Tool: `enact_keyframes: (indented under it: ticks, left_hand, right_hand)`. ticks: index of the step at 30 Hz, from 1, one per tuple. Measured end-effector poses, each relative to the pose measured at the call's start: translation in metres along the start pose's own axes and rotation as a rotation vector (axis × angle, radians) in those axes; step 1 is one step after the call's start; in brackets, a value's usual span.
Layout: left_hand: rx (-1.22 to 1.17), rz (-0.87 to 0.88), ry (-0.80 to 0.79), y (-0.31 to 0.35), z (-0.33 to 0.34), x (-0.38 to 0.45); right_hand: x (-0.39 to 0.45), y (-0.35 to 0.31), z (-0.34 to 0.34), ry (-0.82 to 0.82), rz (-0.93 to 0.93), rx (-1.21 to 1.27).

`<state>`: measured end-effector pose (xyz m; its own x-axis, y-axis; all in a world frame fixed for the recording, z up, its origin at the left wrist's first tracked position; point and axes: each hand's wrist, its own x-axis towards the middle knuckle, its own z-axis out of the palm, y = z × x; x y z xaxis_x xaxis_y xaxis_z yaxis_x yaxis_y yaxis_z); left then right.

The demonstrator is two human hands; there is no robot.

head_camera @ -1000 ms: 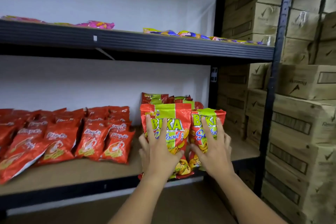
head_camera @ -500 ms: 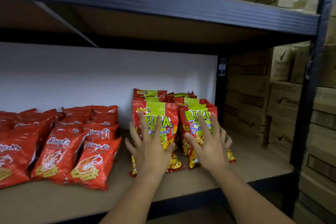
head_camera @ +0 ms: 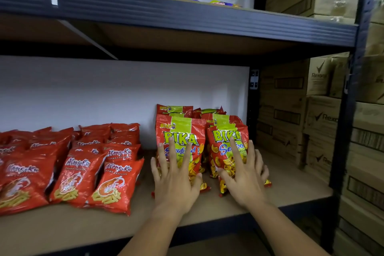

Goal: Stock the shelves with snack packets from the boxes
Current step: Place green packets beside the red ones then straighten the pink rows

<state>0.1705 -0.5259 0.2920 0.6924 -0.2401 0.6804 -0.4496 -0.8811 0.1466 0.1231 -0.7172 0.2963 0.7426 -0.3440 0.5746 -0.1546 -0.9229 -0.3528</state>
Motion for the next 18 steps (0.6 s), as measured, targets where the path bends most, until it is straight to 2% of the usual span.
enact_keyframes:
  ticks: [8, 18]
  left_hand:
    - [0.068, 0.056, -0.105, 0.0009, -0.0026, -0.0045]
    - [0.035, 0.050, -0.076, 0.0013, -0.0006, -0.0034]
  right_hand:
    - [-0.0039, 0.0000, 0.0016, -0.007, -0.005, -0.009]
    - [-0.0044, -0.0013, 0.0007, 0.014, 0.014, 0.033]
